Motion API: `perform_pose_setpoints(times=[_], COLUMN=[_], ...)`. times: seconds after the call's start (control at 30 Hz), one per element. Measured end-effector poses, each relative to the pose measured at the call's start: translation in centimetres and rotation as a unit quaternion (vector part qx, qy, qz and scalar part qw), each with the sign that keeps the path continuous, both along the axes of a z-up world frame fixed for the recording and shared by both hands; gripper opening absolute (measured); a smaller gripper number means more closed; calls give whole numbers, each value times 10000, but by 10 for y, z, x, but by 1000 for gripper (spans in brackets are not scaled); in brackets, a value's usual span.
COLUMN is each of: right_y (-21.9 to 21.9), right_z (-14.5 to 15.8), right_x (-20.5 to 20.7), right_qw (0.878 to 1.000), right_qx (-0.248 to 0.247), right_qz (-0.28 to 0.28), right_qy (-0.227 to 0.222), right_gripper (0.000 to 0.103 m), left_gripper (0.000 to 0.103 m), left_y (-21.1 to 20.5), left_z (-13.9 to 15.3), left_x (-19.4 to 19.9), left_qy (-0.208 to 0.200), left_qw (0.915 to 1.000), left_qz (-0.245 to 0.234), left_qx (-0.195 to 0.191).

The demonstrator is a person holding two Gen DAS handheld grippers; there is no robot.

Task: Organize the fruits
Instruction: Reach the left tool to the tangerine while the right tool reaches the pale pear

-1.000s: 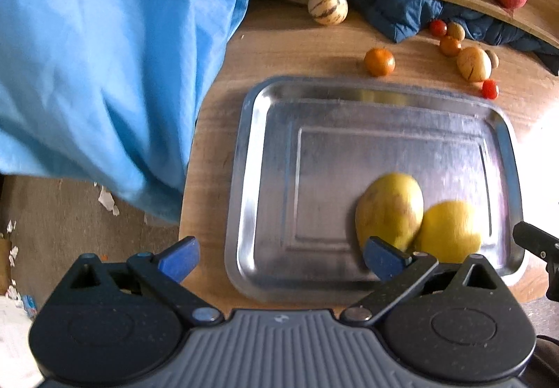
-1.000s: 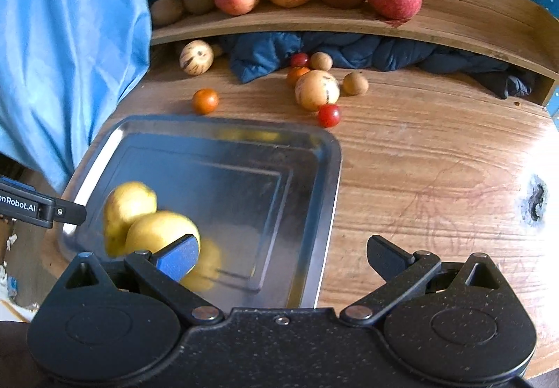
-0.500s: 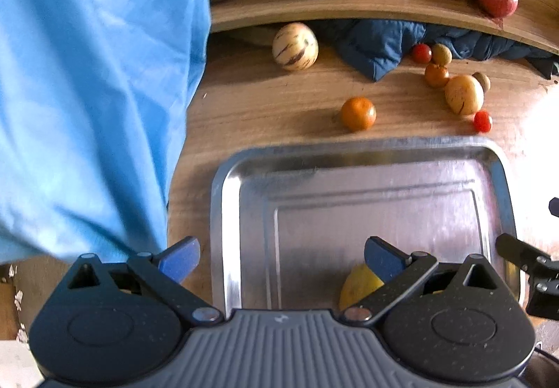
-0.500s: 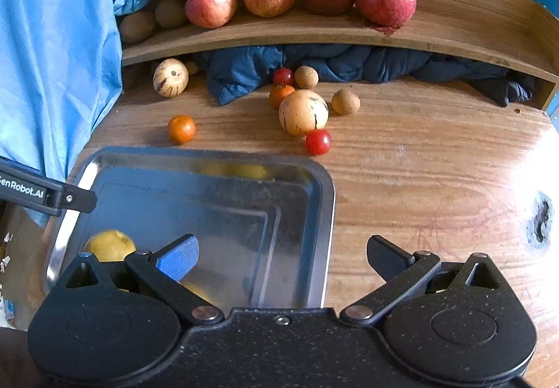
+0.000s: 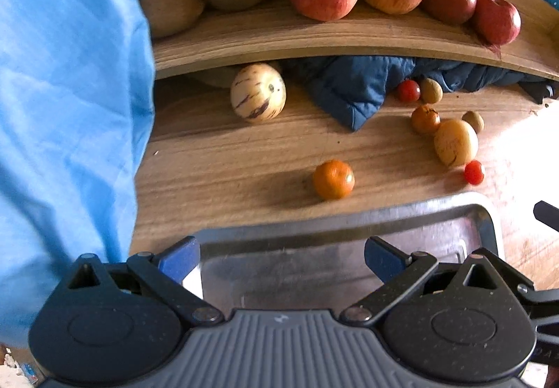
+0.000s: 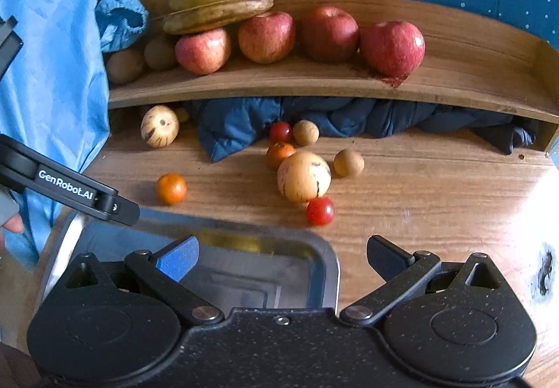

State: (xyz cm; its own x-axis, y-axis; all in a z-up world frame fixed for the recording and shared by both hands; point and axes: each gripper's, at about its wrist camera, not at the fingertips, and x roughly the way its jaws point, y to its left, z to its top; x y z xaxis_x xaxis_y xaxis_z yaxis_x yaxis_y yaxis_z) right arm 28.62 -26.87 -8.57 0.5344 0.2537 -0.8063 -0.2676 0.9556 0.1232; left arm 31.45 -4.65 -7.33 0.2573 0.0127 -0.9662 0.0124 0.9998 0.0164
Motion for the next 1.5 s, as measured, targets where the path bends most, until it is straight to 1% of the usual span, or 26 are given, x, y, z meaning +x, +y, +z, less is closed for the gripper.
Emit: perform_pose_setpoints(times=[0.17, 0.33, 0.5, 0.63, 0.93, 1.07, 1.27, 1.37, 1.43, 1.5], right_y=[3, 8, 12, 12, 15, 20, 24, 24, 23, 23], right_z=[-5, -13, -21, -27, -32, -36, -38, -40, -40, -41], right_x=[10, 20, 32, 42, 57, 61, 65, 68, 70, 71], right_qw=[10000, 10000, 9994, 9989, 9985, 9982, 9976, 9976, 9977, 9978], right_qx=[-16, -65, -287, -435, -507, -540, -610, -630, -630, -611], right_qz=[-55, 31, 190, 198, 165, 233, 289, 253, 236, 213], right_qy=[-65, -53, 2, -2, -119, -116, -136, -121, -120, -111], right_gripper=[102, 100, 99, 98, 96, 96, 94, 92, 88, 87], left_gripper=[102, 102, 102, 102, 102, 101, 101, 98, 94, 91], left_y=[-2, -4, -4, -5, -10, -8, -2, 1, 2, 1], left_z=[-11, -19, -25, -30, -42, -46, -50, -48, -48, -45], left_x=[19, 31, 39, 46, 54, 56, 54, 51, 50, 50], left_qy=[40, 50, 22, 45, 195, 226, 186, 150, 127, 97], left_qw=[9999, 9995, 9991, 9988, 9982, 9978, 9961, 9956, 9954, 9952], left_qz=[9, 21, 41, 30, -3, 79, 237, 260, 278, 283], left_qx=[-157, -326, -411, -496, -562, -622, -827, -892, -913, -936])
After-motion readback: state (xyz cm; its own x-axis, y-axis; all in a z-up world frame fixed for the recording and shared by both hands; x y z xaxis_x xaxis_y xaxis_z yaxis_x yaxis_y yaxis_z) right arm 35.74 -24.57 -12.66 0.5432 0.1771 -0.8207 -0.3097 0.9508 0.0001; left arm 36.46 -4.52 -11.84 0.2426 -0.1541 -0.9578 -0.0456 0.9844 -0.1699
